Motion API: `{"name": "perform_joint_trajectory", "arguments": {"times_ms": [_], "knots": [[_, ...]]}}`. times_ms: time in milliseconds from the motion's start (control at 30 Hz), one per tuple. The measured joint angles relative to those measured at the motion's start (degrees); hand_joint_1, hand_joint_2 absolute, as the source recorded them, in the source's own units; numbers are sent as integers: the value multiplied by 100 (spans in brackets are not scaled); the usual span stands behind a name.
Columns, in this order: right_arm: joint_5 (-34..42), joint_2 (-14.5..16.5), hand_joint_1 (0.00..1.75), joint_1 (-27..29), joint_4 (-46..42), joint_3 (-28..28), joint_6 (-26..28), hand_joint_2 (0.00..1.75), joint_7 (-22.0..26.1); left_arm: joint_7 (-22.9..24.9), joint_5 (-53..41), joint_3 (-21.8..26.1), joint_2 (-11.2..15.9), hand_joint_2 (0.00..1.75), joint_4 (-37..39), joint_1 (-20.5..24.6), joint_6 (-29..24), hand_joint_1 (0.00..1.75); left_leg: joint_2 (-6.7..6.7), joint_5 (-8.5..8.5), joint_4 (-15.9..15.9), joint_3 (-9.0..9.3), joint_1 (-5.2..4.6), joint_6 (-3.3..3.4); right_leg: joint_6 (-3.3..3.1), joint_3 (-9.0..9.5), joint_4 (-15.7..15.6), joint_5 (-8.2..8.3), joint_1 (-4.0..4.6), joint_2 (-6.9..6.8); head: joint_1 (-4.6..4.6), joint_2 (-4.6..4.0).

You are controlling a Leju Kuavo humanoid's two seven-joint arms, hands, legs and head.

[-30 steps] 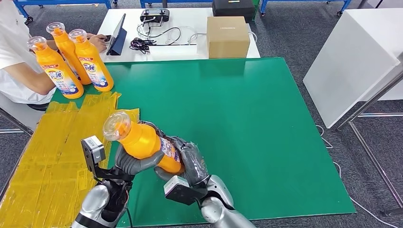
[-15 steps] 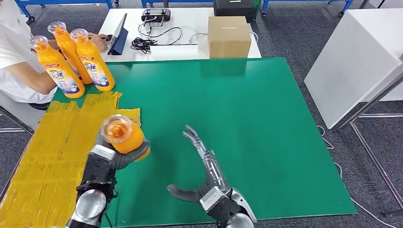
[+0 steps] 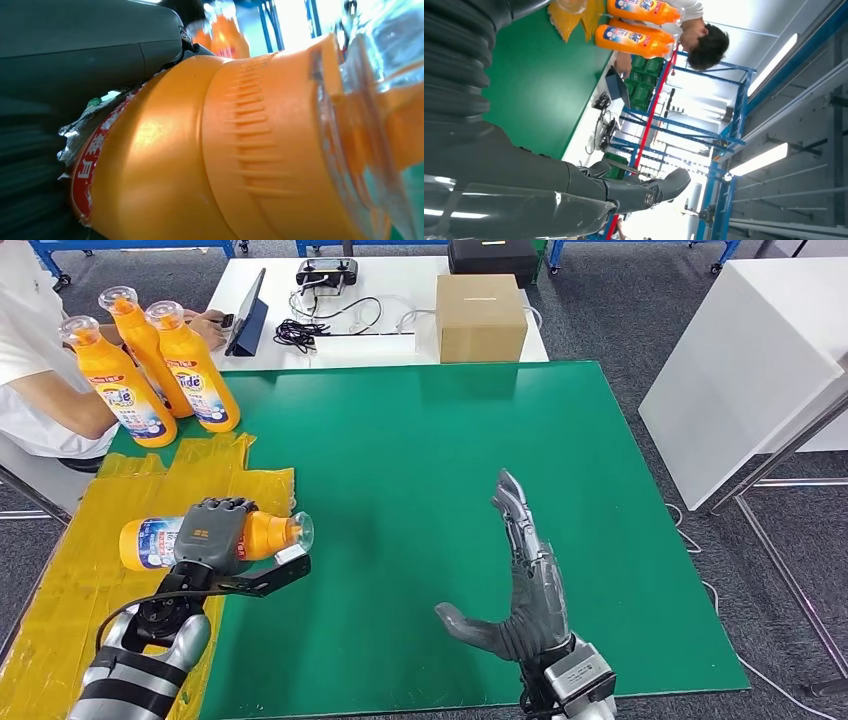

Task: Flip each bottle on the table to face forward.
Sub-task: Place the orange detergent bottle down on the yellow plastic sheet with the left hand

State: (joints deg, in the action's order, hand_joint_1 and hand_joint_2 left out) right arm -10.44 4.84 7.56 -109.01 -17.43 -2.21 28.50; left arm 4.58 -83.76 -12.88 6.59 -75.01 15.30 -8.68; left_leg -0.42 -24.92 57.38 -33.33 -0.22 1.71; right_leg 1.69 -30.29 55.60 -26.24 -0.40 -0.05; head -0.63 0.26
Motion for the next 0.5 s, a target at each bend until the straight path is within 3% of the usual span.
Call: {"name": "perform_joint_trajectory", "arguments": {"times_ms": [200, 467, 500], "knots": [[21, 9, 0, -13, -16, 89, -86, 175, -1, 59, 69, 126, 125, 175, 1260, 590, -29, 175, 2, 0, 0, -1, 0, 0, 0, 0, 0, 0, 0, 1, -1, 0], [21, 10, 0, -37, -15, 99, -94, 175, -4, -103, 300, 339, 159, 175, 2226, 927, -75, 175, -1, 0, 0, -3, -1, 0, 0, 0, 0, 0, -1, 0, -1, 0], [21, 10, 0, -39, -14, 100, -94, 175, -4, -120, 313, 358, 158, 175, 2300, 958, -78, 154, -2, 0, 0, -3, -1, 0, 0, 1, 0, 0, -1, 0, -1, 0]]}}
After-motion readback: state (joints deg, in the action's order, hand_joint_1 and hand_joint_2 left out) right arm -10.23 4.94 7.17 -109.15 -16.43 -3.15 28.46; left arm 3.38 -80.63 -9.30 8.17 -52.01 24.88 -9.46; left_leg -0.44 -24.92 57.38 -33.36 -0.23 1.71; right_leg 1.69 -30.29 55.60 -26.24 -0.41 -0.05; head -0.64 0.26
